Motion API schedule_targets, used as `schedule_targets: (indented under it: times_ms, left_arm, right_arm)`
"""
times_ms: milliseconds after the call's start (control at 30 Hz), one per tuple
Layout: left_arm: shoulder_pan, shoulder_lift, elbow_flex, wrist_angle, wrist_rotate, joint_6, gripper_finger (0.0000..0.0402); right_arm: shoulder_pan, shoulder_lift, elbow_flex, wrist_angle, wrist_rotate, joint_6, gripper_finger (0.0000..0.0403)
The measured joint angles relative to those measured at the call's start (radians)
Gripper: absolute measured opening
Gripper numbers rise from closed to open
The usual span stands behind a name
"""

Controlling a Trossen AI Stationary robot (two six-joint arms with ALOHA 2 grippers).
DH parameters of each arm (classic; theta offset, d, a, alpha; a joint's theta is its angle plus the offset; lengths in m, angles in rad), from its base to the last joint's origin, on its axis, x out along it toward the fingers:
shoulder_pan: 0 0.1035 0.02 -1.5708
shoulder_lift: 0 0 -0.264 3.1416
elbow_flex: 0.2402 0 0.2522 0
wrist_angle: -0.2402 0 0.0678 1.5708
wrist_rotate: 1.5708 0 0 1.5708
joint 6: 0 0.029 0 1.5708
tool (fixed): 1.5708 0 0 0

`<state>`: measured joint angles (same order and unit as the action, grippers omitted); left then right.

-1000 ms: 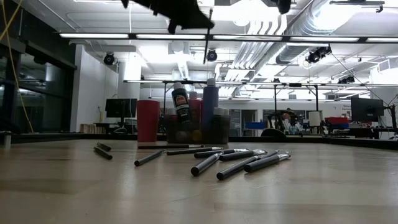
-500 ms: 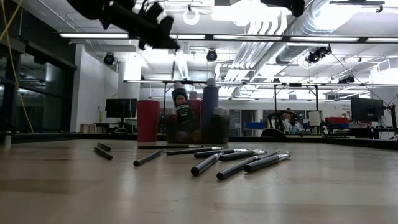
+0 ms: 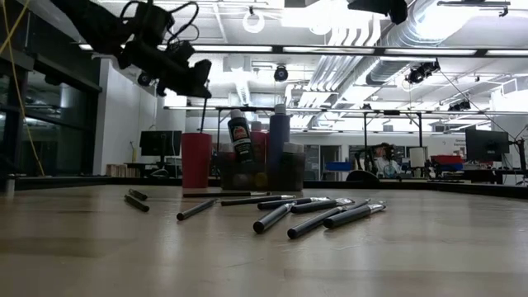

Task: Pick & Place Paint Supplies
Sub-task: Put the black paint brush into the pink cup

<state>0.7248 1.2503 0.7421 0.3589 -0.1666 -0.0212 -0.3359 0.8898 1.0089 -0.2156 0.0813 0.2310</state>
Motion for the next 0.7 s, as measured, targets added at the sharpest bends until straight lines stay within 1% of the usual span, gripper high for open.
schedule_targets:
  times_ms: [133, 267, 400, 567, 700]
  left_arm:
    - [0.017, 0.001, -0.004, -0.015, 0.021, -0.022, 0.0016]
    - [0.015, 0.004, -0.006, -0.063, 0.017, -0.059, 0.0054]
    - [0.015, 0.004, -0.006, -0.082, 0.021, -0.063, 0.0091]
    - [0.015, 0.004, -0.006, -0.079, 0.023, -0.063, 0.0122]
    - [0.015, -0.004, -0.006, -0.081, 0.026, -0.063, 0.0141]
  right_arm:
    - [0.0, 0.0, 0.0, -0.018, 0.021, 0.005, 0.0265]
    - [0.0, 0.0, 0.0, -0.021, 0.025, 0.007, 0.0265]
    - [0.0, 0.0, 0.0, -0.021, 0.025, 0.007, 0.0265]
    - [0.0, 0.0, 0.0, -0.022, 0.017, 0.008, 0.0265]
    - [0.0, 0.0, 0.0, -0.028, -0.018, 0.056, 0.0265]
